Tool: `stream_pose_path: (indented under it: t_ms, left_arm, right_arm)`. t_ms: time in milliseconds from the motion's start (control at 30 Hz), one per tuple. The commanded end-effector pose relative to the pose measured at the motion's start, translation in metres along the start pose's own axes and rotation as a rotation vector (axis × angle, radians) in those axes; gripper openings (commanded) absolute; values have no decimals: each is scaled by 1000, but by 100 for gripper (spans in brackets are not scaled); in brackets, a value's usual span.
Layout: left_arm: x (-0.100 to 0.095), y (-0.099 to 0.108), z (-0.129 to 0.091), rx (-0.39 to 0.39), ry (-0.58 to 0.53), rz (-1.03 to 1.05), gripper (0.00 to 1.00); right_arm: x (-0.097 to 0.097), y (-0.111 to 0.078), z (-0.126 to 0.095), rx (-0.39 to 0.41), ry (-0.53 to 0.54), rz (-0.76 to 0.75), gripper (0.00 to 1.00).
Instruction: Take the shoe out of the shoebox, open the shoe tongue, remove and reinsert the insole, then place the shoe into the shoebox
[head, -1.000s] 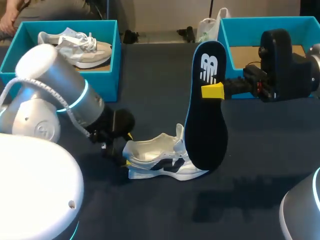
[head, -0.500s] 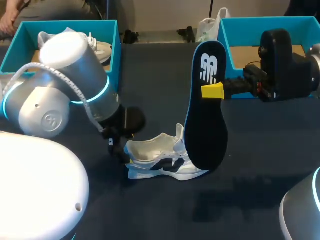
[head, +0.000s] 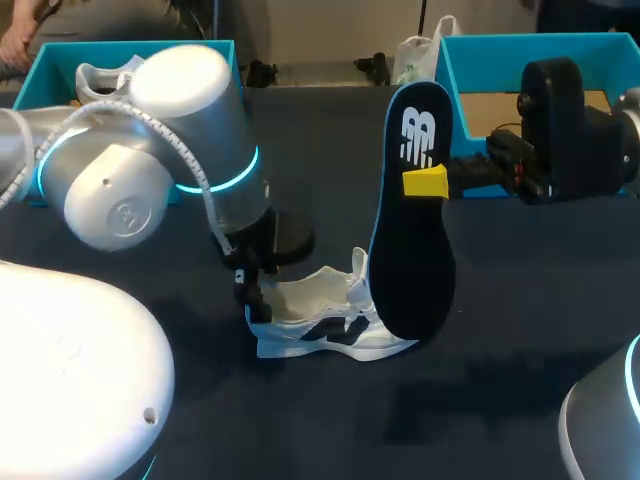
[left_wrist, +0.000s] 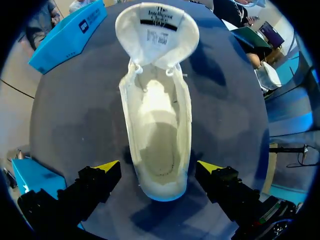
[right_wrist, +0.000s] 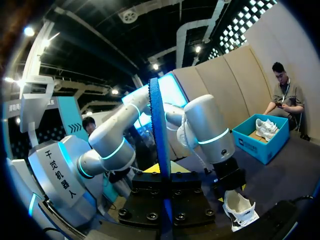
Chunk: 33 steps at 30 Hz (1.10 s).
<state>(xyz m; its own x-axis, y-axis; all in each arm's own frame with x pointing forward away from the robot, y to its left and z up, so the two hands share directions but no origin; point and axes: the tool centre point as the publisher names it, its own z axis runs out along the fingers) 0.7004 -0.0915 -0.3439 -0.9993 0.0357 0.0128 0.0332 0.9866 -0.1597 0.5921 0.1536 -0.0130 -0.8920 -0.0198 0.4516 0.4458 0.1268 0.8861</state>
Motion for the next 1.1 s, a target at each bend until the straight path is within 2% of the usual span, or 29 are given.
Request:
stream_pose_path:
  t_ms: [33,200,467,667,833,1100]
  left_arm:
    - [1,-8,-22,-3,-10,34,100]
    - [-10,-28,-27,-10,-57,48,100]
    - [-40,-56,-1,6,-39,31,100]
    - [-50,-65,17,11,-21,-10,100]
    - [-49,-66,28,2,-3,-14,100]
    - [-52,-62,43,-2,12,-36,82]
  right_arm:
    - [-2,1,3,2,0,1,0]
    - [-2,1,3,2,0,1,0]
    - [-2,1,3,2,0,1,0]
    - [-2,1,3,2,0,1,0]
    - [-2,1,3,2,0,1,0]
    - [-2,1,3,2,0,1,0]
